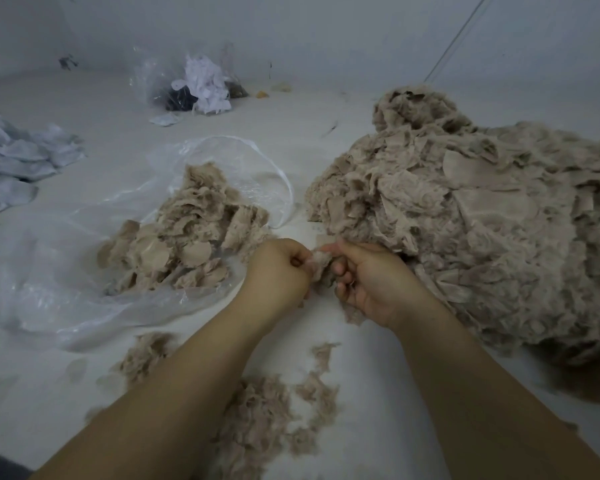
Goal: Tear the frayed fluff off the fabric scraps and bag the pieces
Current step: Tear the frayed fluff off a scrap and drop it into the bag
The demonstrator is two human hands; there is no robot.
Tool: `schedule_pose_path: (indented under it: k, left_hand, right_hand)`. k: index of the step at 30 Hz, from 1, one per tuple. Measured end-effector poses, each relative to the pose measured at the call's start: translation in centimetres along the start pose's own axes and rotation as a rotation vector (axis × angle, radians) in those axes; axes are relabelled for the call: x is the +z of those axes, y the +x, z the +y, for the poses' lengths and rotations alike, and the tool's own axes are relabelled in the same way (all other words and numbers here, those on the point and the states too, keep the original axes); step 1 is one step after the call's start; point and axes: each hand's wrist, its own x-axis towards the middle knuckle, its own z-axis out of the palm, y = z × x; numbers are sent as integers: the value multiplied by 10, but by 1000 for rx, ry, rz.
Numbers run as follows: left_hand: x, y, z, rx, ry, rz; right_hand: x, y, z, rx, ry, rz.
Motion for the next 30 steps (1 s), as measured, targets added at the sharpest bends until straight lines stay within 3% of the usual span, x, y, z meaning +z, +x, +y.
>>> schedule_pose_path:
  k: [7, 11, 19, 27, 30]
  left_hand:
    - [-12, -22, 12, 137, -241, 111]
    - [-14, -19, 11, 95, -87, 78]
    - [-7, -27, 10, 180, 178, 20]
    - [-11, -25, 12, 227, 179, 40]
    - [-11, -21, 7, 115, 45, 95]
  right_hand:
    - [0, 1, 1, 2, -7, 29]
    - [0, -2, -2, 9, -32, -26]
    - [0, -2, 3, -82, -197, -97]
    - [-1, -5, 3, -94, -244, -156]
    - [-1, -4, 3, -76, -216, -104]
